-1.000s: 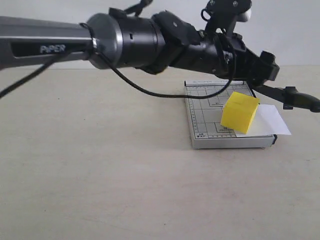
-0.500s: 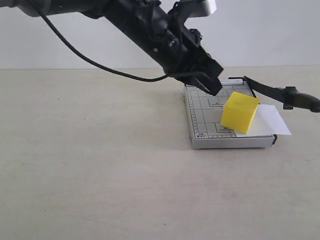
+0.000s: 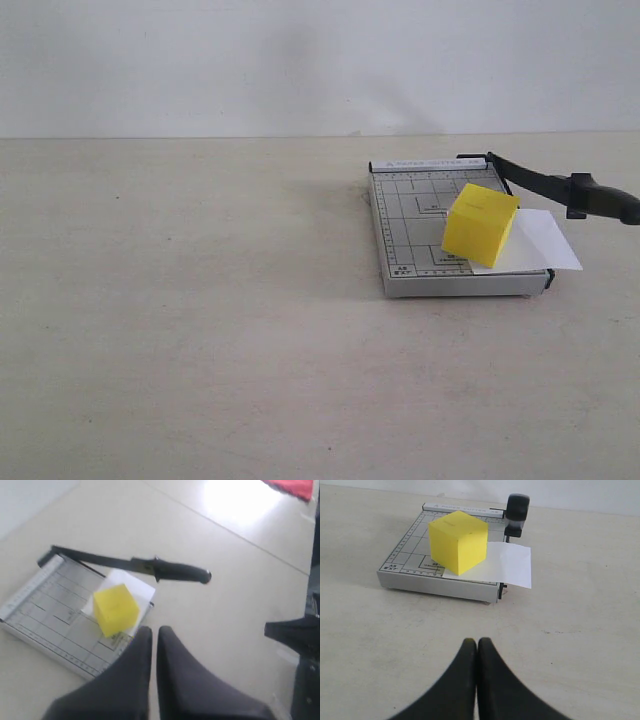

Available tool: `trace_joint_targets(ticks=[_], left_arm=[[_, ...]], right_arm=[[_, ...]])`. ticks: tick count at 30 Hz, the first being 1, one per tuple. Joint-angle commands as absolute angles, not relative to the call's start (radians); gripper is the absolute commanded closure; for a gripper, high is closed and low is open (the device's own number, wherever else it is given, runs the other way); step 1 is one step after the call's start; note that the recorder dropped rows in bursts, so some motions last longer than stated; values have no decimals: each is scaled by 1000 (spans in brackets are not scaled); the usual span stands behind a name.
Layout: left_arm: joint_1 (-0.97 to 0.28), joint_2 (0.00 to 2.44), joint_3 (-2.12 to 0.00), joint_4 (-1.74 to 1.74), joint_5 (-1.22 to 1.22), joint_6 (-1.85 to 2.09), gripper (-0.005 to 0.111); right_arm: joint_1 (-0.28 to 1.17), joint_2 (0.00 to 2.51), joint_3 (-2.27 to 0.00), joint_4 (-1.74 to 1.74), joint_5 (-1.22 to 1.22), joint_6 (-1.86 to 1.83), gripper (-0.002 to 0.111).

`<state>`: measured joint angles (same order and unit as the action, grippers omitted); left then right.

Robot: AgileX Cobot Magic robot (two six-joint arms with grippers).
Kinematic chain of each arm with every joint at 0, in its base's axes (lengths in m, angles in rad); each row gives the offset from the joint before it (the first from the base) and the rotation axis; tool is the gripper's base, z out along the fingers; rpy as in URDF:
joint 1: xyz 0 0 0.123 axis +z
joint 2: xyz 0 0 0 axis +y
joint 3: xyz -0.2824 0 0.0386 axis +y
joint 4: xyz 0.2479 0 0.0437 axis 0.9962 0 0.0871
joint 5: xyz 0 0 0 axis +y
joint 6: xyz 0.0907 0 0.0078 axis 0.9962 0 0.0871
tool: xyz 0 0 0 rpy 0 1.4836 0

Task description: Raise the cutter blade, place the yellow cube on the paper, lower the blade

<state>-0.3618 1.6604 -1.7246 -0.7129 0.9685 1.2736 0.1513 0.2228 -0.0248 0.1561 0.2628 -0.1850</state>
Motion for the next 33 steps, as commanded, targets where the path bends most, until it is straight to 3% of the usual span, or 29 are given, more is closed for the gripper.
trace_joint_targets(ticks=[1,13,24,33], left_arm=[[-334,1494,-1576,-714,829,1285,102],[-330,844,-849,-759,291,1317,102],[-330,219,-507,-766,381,1317,102],[-330,71,-365,-510,489,1306,102]], right_arm=[[149,219,-20,151,259,-190,108],[149,219,-20,151,259,-190,108],[149,219,-20,151,259,-190,108],[149,219,-20,151,259,-190,108]])
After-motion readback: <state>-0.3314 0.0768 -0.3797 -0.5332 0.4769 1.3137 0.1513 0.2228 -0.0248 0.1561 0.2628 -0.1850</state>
